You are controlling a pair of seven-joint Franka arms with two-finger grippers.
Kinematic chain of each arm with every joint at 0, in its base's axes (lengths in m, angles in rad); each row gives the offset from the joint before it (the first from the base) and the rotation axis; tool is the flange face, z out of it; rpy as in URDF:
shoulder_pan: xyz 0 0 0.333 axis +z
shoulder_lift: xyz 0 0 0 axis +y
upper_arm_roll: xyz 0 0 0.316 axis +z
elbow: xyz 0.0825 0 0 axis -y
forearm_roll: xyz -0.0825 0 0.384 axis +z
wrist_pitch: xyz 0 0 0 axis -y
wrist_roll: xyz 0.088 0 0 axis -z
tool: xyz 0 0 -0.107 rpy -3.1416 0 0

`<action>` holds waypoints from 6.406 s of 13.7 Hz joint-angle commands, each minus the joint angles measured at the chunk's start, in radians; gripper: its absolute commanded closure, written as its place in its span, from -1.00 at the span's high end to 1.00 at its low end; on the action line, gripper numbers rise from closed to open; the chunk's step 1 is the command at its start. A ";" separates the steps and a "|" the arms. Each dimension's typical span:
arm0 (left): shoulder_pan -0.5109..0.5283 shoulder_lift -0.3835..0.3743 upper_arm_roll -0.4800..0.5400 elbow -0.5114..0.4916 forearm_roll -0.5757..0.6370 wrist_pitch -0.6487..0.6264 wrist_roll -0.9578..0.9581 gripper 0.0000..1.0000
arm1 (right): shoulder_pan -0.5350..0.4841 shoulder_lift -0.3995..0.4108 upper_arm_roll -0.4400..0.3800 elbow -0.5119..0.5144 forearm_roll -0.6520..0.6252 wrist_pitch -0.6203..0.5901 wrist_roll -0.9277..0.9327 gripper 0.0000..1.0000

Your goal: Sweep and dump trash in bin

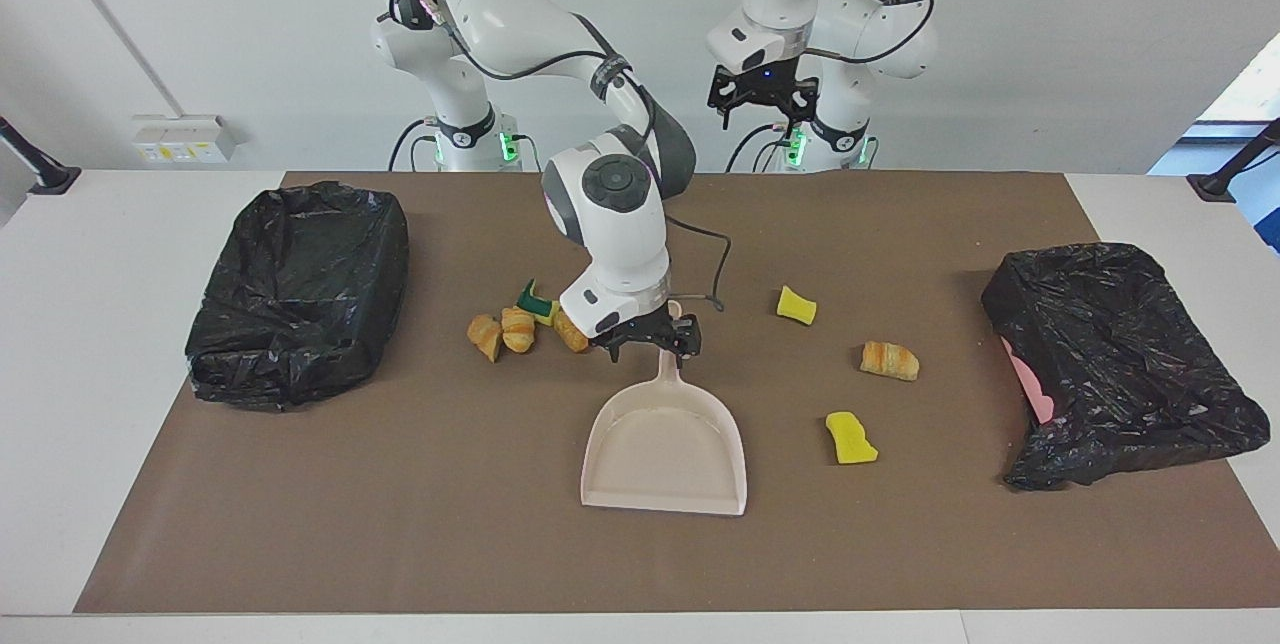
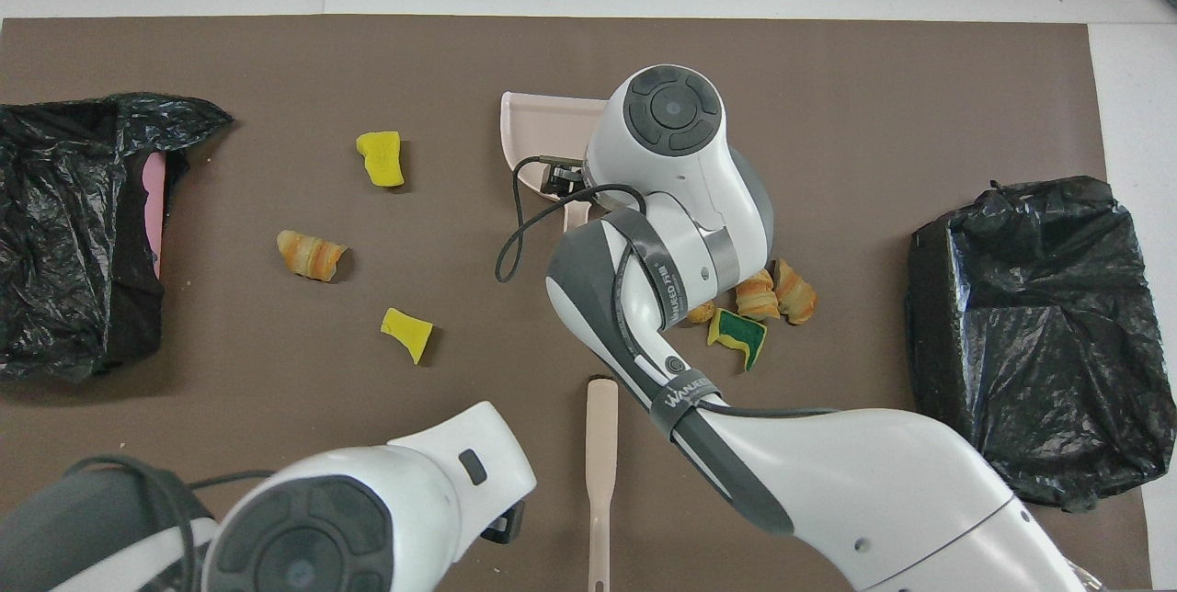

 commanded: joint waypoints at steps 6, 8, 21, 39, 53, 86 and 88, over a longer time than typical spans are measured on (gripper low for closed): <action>-0.316 0.058 0.018 -0.238 -0.007 0.355 -0.351 1.00 | 0.037 0.012 0.006 -0.068 0.000 0.079 -0.055 1.00; -0.369 0.129 0.018 -0.241 -0.007 0.441 -0.417 1.00 | 0.036 0.011 0.006 -0.068 -0.003 0.073 -0.083 0.63; -0.388 0.295 0.021 -0.223 -0.007 0.544 -0.448 1.00 | -0.114 -0.118 0.012 -0.064 0.115 -0.071 -0.491 -1.00; -0.377 0.275 0.021 -0.218 -0.008 0.498 -0.454 -0.61 | -0.252 -0.516 0.008 -0.330 -0.123 -0.509 -1.379 -1.00; 0.048 0.282 0.030 -0.044 0.042 0.292 -0.266 -1.00 | -0.135 -0.531 0.012 -0.525 -0.124 -0.316 -1.314 -1.00; 0.315 0.150 0.019 -0.322 -0.003 0.281 -0.064 -1.00 | 0.079 -0.384 0.049 -0.642 -0.132 -0.021 -1.096 -1.00; 0.259 0.160 0.021 -0.315 -0.094 0.327 -0.071 -1.00 | 0.083 -0.379 0.049 -0.642 -0.132 -0.019 -1.091 -1.00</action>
